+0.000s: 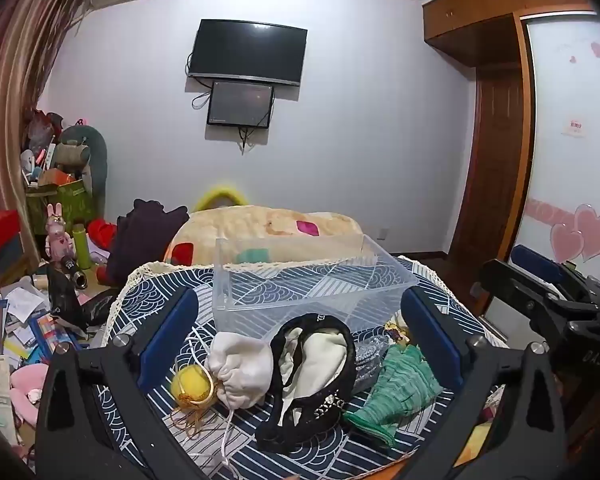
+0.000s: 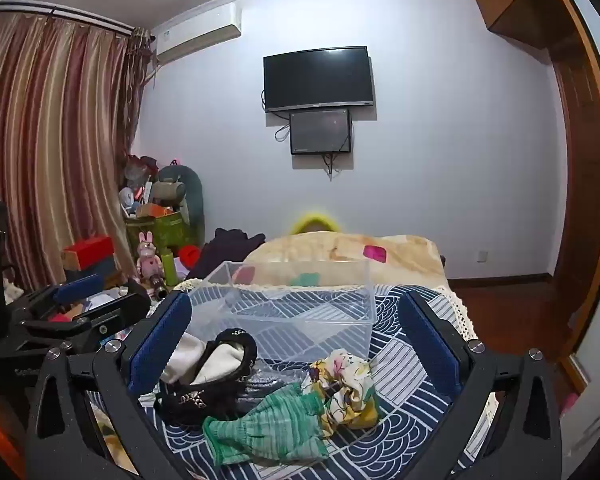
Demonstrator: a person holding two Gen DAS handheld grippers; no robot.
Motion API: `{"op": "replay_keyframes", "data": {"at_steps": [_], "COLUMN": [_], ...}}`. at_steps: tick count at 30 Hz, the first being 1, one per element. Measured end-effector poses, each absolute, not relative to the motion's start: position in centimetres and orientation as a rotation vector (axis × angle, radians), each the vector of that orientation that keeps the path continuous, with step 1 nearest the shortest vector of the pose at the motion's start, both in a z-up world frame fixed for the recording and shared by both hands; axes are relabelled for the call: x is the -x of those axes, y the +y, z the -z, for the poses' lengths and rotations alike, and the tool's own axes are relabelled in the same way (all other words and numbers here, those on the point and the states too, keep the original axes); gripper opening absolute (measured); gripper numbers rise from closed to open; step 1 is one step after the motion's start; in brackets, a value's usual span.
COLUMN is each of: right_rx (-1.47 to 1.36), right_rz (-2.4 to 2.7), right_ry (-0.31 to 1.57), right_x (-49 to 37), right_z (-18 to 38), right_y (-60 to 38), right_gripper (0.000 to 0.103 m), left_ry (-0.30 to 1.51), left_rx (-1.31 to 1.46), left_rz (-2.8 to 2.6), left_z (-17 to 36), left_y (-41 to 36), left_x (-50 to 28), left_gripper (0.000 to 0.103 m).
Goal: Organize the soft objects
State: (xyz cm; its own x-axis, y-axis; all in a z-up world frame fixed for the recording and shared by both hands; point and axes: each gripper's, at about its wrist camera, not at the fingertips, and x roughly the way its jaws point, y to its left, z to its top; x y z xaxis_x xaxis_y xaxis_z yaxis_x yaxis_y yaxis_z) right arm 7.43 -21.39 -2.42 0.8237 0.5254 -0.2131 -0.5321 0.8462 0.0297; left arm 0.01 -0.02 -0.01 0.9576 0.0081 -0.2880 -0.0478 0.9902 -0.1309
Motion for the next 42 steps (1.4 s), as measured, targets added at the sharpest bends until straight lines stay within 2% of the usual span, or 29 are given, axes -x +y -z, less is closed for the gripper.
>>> {"op": "replay_keyframes", "data": {"at_steps": [42], "right_rx": [0.021], "right_rz": [-0.564], "right_ry": [0.223], "right_x": [-7.1], "right_z": [2.2], "right_y": [-21.0], "right_gripper": [0.103], "left_ry": [0.257], "left_rx": [0.099], "left_rz": [-0.015], "left_z": [-0.8], "left_y": [-0.8], "left_x": [0.9], "left_gripper": [0.103]}}
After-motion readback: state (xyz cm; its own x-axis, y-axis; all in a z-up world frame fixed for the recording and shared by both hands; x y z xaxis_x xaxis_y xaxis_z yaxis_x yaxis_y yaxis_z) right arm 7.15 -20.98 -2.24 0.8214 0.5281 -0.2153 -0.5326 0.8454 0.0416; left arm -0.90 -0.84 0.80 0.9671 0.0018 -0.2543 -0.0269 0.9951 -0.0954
